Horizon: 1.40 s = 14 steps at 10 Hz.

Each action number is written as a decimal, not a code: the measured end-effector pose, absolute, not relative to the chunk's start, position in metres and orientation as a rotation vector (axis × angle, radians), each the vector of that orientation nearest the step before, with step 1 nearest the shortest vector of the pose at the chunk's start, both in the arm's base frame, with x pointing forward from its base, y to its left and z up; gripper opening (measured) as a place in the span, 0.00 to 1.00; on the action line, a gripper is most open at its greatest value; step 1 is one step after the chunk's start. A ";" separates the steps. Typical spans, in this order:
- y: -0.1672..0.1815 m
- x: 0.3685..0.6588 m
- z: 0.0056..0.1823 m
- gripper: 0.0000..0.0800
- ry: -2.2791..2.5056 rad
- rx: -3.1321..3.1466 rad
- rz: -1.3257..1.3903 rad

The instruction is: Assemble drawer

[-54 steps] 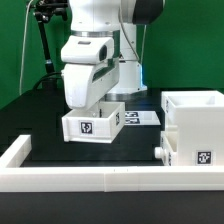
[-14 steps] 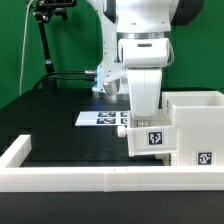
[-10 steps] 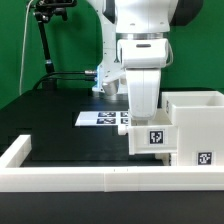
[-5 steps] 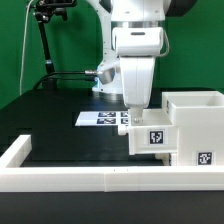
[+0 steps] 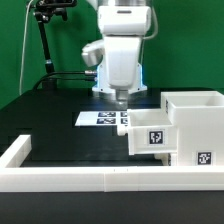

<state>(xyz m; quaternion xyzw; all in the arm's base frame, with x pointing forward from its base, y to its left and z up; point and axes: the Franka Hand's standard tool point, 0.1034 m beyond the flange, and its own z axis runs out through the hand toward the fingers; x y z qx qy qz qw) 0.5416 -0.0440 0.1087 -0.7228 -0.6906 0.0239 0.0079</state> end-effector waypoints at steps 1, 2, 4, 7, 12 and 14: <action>-0.055 0.539 0.107 0.81 -2.144 -2.268 0.069; -0.054 0.539 0.106 0.81 -2.141 -2.274 0.073; -0.060 0.538 0.104 0.81 -2.133 -2.241 0.031; -0.077 0.536 0.067 0.81 -2.021 -2.179 -0.098; -0.065 0.533 0.053 0.81 -1.861 -2.206 -0.146; -0.049 0.536 0.055 0.81 -1.824 -2.226 -0.142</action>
Offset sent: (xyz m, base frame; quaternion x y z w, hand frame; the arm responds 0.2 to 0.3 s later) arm 0.0000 0.0000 0.0000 0.0000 0.1296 0.0000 0.9916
